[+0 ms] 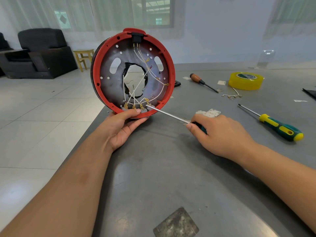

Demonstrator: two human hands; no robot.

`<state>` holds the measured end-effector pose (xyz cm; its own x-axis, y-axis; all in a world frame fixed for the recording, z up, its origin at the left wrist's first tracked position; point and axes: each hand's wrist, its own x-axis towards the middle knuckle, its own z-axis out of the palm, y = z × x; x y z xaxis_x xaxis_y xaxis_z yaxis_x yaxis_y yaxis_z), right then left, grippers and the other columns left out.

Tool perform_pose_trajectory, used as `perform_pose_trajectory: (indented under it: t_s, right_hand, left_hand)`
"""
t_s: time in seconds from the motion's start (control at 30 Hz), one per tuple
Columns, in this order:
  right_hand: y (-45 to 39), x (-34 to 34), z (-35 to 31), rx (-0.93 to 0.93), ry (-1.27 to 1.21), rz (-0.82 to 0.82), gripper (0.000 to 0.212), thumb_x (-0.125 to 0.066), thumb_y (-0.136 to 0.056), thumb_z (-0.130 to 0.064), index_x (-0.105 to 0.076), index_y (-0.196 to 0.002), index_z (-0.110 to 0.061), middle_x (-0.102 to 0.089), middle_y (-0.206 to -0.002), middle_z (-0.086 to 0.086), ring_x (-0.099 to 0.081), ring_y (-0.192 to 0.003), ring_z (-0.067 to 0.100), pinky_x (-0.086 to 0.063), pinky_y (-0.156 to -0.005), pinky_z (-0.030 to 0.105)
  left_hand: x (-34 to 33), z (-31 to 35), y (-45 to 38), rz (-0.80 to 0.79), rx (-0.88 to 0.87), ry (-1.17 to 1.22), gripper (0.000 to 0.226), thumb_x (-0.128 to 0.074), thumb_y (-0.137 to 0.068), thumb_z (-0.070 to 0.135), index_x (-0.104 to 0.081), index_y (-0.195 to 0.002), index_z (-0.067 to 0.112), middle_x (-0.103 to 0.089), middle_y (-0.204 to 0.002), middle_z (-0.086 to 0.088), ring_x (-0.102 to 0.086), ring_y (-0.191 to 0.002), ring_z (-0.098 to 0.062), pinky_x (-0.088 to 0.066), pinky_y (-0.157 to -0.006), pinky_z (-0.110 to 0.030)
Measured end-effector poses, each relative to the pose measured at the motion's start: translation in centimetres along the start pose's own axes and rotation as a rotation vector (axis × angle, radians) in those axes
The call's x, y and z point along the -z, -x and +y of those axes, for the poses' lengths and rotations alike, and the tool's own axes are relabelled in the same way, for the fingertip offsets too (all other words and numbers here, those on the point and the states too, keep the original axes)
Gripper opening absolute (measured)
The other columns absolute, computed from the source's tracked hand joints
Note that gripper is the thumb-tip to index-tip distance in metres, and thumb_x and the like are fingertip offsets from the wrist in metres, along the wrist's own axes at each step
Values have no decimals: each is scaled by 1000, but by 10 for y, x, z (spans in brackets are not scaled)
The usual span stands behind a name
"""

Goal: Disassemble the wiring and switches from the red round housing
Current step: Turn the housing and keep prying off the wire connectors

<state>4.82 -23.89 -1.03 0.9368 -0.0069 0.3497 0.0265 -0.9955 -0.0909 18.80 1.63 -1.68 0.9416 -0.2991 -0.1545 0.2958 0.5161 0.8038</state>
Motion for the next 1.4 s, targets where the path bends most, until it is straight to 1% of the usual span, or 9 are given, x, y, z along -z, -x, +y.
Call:
perform_pose_trajectory:
  t_s: [0.27, 0.37, 0.47, 0.57, 0.73, 0.87, 0.97, 1.13, 1.4]
  right_hand:
    - [-1, 6, 32, 184, 100, 38, 45, -23, -90, -74, -50, -103, -41, -46, -71, -19, -40, -61, 8, -25, -47, 24]
    - [-3, 7, 43, 193, 117, 40, 45, -27, -86, -77, -48, -97, -39, -47, -69, -18, -42, -62, 9, -34, -48, 26]
    - [-3, 10, 50, 219, 130, 13, 50, -27, -85, -78, -54, -98, -39, -63, -84, -17, -53, -72, 10, -46, -55, 28]
    - [-3, 13, 53, 231, 124, -34, 55, -26, -84, -81, -58, -104, -41, -64, -93, -21, -58, -80, 7, -53, -60, 31]
    - [-3, 14, 53, 239, 84, -110, 55, -30, -85, -83, -59, -107, -42, -57, -103, -19, -58, -90, 8, -56, -68, 35]
    - [-3, 15, 51, 230, 128, -123, 66, -22, -81, -91, -59, -109, -44, -57, -107, -20, -59, -94, 9, -55, -70, 32]
    - [-5, 11, 40, 237, 130, 23, 64, -27, -85, -87, -66, -107, -41, -63, -104, -16, -62, -93, 11, -48, -70, 28]
    - [-18, -10, -12, 211, 28, 353, 43, -44, -99, -56, -71, -104, -23, -68, -102, -3, -63, -92, 25, -51, -77, 39]
    - [-62, -32, -87, 124, -104, 509, 25, -61, -98, -25, -71, -118, -15, -68, -120, 1, -60, -107, 27, -48, -87, 42]
  left_hand:
    - [0, 0, 0, -13, -16, -12, 53, -66, -92, -12, -51, -143, -12, -74, -118, -30, -75, -109, -39, -66, -79, -42]
    - [1, 1, -1, -33, -4, -4, 53, -66, -91, -13, -52, -142, -7, -73, -119, -30, -75, -109, -42, -66, -83, -44]
    - [2, 1, -2, -57, 3, -37, 50, -68, -90, -12, -55, -138, -6, -75, -117, -28, -76, -107, -43, -65, -83, -45]
    - [1, 0, -1, -80, -3, -108, 56, -72, -87, -10, -54, -139, -5, -74, -119, -27, -76, -108, -40, -66, -79, -42]
    - [0, 0, 0, -108, -11, -160, 66, -78, -79, -9, -52, -137, 6, -72, -125, -29, -75, -108, -42, -66, -78, -43]
    - [0, -1, 2, -120, -15, -181, 63, -75, -84, -12, -50, -139, 8, -71, -125, -31, -76, -107, -42, -66, -77, -44]
    - [-2, -2, 2, -122, -25, -209, 67, -76, -85, -12, -45, -142, 5, -68, -127, -34, -75, -106, -44, -66, -78, -45]
    - [-4, -3, 4, -141, -34, -251, 67, -76, -85, -11, -45, -143, 6, -69, -127, -33, -76, -104, -43, -66, -79, -44]
    - [-6, -4, 6, -167, -53, -273, 73, -75, -86, -13, -42, -148, 6, -60, -135, -38, -74, -108, -45, -65, -81, -47]
